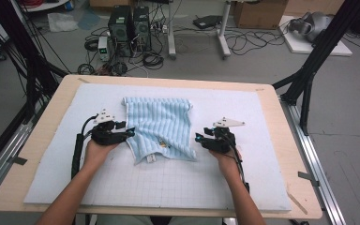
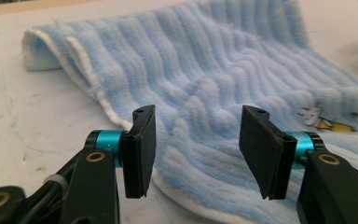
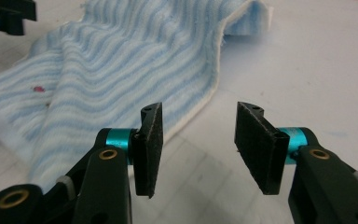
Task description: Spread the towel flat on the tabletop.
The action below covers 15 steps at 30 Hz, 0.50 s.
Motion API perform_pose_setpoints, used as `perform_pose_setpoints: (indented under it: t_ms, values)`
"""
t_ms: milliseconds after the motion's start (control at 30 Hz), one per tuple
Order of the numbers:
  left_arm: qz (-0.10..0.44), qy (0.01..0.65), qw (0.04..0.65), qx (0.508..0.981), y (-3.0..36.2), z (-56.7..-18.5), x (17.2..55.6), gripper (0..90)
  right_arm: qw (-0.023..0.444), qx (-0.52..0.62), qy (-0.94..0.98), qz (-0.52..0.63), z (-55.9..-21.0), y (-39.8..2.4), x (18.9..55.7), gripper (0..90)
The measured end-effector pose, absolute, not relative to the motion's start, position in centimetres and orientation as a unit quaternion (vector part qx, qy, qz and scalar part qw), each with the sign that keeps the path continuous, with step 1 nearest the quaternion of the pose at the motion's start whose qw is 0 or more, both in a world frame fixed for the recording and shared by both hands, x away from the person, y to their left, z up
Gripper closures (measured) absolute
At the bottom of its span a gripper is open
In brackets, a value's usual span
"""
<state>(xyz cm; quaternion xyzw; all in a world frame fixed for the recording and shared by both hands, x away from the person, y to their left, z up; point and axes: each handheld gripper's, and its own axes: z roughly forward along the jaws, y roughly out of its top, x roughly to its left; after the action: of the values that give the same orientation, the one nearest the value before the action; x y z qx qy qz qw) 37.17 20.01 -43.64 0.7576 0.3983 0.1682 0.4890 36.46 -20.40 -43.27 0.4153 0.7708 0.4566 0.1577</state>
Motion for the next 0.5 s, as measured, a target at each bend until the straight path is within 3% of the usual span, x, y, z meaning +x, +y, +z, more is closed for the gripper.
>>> perform_pose_setpoints:
  t_ms: [267,333,400,500]
  values:
    - [0.160,0.392,0.492,0.761,20.5,-44.3,36.6,45.8,0.150,0.414,0.810,0.387,-44.9,-16.0,40.3,54.3]
    - [0.161,0.393,0.491,0.760,20.6,-44.4,36.5,45.8,0.163,0.404,0.818,0.377,-44.9,-15.5,40.7,62.9]
    - [0.159,0.395,0.490,0.761,20.6,-44.5,36.5,45.8,0.162,0.404,0.821,0.370,-44.6,-15.4,41.1,80.1]
    - [0.160,0.397,0.488,0.761,20.6,-44.5,36.5,46.0,0.187,0.413,0.815,0.361,-44.6,-15.4,41.7,84.1]
